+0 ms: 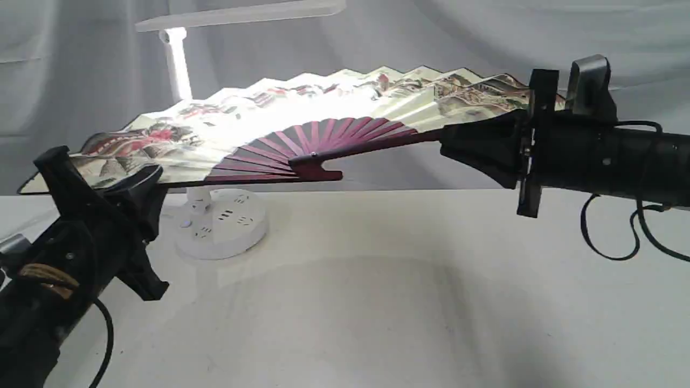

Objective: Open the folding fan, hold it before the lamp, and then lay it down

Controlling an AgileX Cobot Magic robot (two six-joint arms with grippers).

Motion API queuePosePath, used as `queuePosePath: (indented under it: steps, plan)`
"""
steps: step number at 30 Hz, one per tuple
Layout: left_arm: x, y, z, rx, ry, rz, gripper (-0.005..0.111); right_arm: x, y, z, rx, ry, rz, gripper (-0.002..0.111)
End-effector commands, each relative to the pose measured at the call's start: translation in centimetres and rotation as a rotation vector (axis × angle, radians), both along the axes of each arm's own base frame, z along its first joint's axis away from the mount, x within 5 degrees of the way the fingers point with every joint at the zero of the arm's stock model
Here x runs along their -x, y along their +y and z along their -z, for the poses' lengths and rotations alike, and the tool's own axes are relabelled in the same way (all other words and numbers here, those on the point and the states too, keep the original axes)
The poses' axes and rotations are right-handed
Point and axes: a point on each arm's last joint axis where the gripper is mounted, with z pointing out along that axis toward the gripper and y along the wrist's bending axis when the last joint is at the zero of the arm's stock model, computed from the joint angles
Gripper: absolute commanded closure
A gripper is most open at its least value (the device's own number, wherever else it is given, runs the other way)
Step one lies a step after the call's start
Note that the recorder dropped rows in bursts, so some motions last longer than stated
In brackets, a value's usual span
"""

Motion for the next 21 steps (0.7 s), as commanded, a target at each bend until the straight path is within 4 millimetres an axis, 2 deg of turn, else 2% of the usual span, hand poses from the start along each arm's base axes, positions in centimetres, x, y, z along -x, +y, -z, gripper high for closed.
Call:
queuePosePath:
  steps: [1,4,9,21]
  plan:
    - [0.2,2.0,-2.7,0.139,-0.112,-0.135,0.107,0.2,-0.9,-1.1,0.053,-0.03,0.064,0.108]
    - [0.4,2.2,-3.8,0.106,-0.151,-0.148,0.107,0.7,-0.8,-2.4,0.056,-0.06,0.065,0.108]
    - [0.5,2.2,-4.0,0.109,-0.157,-0.147,0.107,1.2,-0.7,-3.5,0.048,-0.071,0.067,0.108]
    - [0.5,2.2,-4.0,0.119,-0.156,-0.146,0.107,1.3,-0.6,-3.8,0.046,-0.073,0.068,0.108]
